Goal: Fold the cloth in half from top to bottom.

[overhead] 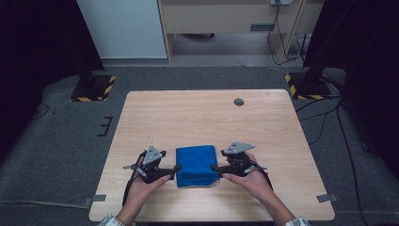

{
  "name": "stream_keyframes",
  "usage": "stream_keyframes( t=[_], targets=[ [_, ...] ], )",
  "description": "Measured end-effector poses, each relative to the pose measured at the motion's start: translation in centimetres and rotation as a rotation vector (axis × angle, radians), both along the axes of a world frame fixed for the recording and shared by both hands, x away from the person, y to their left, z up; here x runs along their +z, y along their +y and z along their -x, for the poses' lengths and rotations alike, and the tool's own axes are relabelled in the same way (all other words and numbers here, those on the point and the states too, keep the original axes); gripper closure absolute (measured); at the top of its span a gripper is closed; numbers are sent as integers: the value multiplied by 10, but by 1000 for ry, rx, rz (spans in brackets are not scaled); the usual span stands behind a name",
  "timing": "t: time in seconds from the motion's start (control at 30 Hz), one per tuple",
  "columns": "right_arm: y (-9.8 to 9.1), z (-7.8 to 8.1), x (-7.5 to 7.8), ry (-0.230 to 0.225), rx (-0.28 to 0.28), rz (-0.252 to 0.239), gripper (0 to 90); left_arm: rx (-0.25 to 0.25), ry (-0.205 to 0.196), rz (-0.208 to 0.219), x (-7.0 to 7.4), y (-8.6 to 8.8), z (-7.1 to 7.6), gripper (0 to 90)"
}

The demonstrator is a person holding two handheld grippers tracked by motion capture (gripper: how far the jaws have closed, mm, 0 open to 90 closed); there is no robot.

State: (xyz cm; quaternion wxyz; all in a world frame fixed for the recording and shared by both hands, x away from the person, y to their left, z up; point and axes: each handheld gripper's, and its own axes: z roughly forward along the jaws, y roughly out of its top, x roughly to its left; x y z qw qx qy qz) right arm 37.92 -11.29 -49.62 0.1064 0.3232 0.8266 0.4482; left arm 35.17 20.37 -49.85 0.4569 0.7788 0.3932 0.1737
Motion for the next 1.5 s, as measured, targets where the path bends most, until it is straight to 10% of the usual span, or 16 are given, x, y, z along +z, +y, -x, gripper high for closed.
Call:
stream_keyframes(
  t=[1.5],
  targets=[
    [-65,-15,2,13,-143,-18,98,78,8,-37,-5,29,-15,76]
  ],
)
